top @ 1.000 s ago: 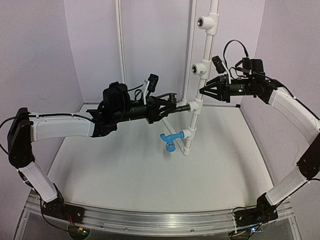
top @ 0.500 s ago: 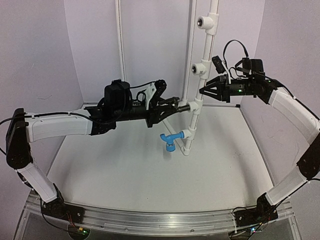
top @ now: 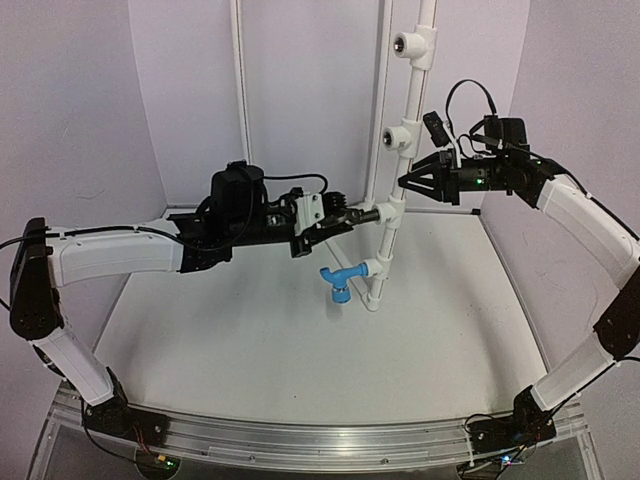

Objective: Install the water faucets

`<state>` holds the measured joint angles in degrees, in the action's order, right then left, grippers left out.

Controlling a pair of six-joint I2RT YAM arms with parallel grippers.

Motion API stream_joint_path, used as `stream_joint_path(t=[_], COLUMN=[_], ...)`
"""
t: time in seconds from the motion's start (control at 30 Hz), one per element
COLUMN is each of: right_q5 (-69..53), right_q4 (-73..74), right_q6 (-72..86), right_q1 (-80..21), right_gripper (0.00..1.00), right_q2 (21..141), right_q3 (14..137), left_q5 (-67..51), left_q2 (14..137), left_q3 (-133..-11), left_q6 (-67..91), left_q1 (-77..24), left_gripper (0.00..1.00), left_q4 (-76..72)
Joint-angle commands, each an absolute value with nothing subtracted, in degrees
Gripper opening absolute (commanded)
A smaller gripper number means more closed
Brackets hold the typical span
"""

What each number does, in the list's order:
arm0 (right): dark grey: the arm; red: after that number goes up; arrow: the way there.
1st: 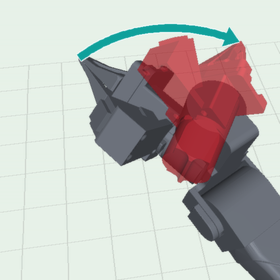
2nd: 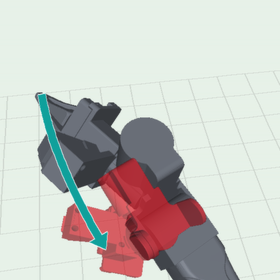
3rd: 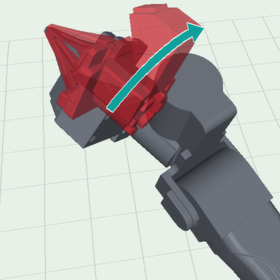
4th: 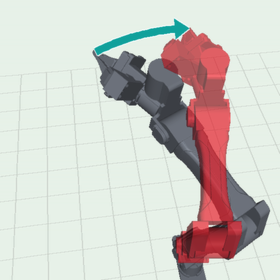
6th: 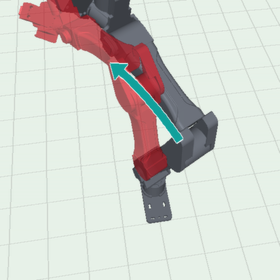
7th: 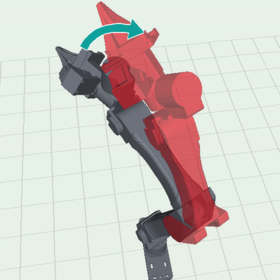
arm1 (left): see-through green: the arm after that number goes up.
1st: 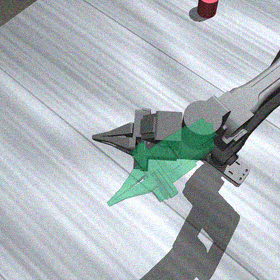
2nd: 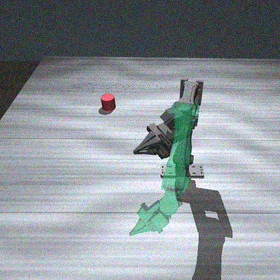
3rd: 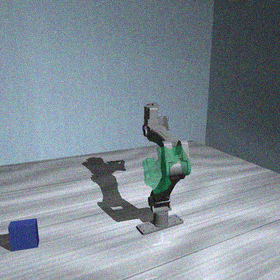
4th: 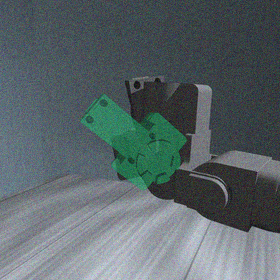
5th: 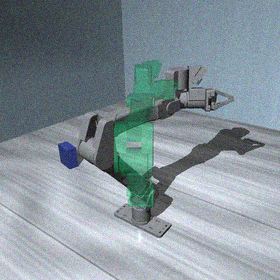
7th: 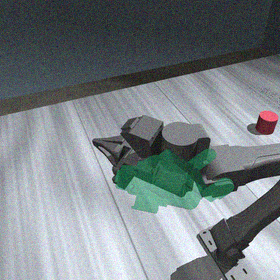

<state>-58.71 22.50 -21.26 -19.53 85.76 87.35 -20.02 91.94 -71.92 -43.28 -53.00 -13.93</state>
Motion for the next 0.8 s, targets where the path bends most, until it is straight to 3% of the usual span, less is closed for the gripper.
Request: stream_joint_path(t=[0.0, 0.47, 0.67, 0.77], right_q5=[-59.53, -58.88, -58.8, -58.6], right_q4=[24.82, 26.33, 26.83, 27.04], right_q6=[-16.63, -17.66, -17.93, -18.02], right_q1=[-21.57, -21.57, -21.61, -21.57], right_gripper=[0.0, 0.0, 0.0, 0.0], right_q2=[86.57, 87.09, 87.27, 87.36], right_q3=[88.53, 89.07, 89.23, 89.38], left_q5=[-14.61, -6.99, -5.26, -4.71], left_q2=[92.17, 92.66, 92.59, 92.44], left_q3=[-70.47, -70.6, -71.63, -71.31], left_q6=[-61.88, -92.37, -97.44, -97.1], left_q1=[-54.58, -55.28, -55.28, -55.28], left_gripper=[0.0, 0.0, 0.0, 0.05], left_q4=[-12.78, -11.24, -8.96, -9.61])
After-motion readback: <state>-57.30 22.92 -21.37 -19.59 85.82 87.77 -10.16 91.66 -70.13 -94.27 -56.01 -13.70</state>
